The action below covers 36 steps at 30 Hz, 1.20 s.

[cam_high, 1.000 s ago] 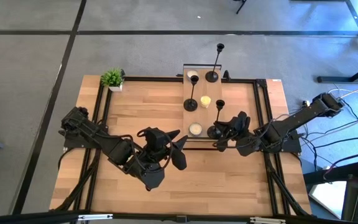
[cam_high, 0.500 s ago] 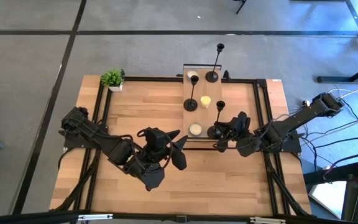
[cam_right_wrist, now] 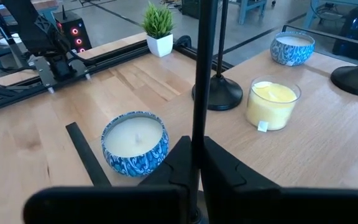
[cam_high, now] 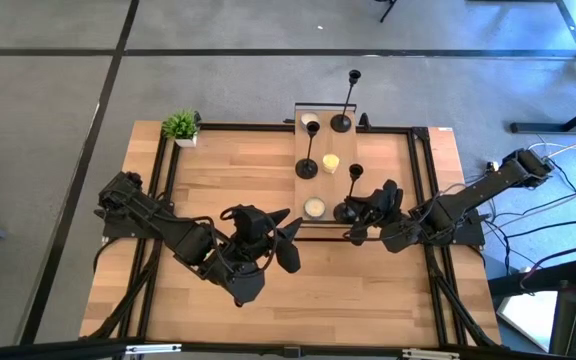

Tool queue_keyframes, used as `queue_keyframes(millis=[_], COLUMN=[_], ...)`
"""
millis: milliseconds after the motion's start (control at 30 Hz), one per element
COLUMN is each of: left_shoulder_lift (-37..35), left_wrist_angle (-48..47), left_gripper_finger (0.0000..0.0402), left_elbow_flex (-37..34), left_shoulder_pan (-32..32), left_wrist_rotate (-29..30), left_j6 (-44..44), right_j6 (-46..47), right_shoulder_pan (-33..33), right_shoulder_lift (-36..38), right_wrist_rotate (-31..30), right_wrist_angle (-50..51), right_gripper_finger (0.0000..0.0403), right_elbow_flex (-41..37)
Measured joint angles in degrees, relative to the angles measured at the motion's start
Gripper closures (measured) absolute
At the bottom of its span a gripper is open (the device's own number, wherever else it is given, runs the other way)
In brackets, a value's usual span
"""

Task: Pick & Place candle stick holders
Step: Put the black candle holder to the right of the blue candle jar on the shelf

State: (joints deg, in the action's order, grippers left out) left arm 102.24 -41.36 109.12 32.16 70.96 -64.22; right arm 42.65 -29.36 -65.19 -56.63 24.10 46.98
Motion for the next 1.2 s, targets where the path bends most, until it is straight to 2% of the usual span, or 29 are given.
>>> queue_keyframes(millis=[367, 1200], left_shoulder_lift=[0.0, 3.0], left_wrist_angle=[0.0, 1.3], left_gripper_finger=[0.022, 0.022], left_elbow_flex=[0.0, -0.1], left_shoulder_pan=[0.0, 0.0], left_wrist_rotate=[0.0, -1.1], left_j6=[-0.1, -2.5], right_j6=[0.1, 1.9], right_shoulder_pan=[0.0, 0.0], right_shoulder_lift=[-0.1, -0.1], right_wrist_rotate=[5.3, 4.8], right_wrist_angle=[0.5, 0.5], right_gripper_finger=[0.0343, 0.0271], right_elbow_flex=[-0.1, -0.1])
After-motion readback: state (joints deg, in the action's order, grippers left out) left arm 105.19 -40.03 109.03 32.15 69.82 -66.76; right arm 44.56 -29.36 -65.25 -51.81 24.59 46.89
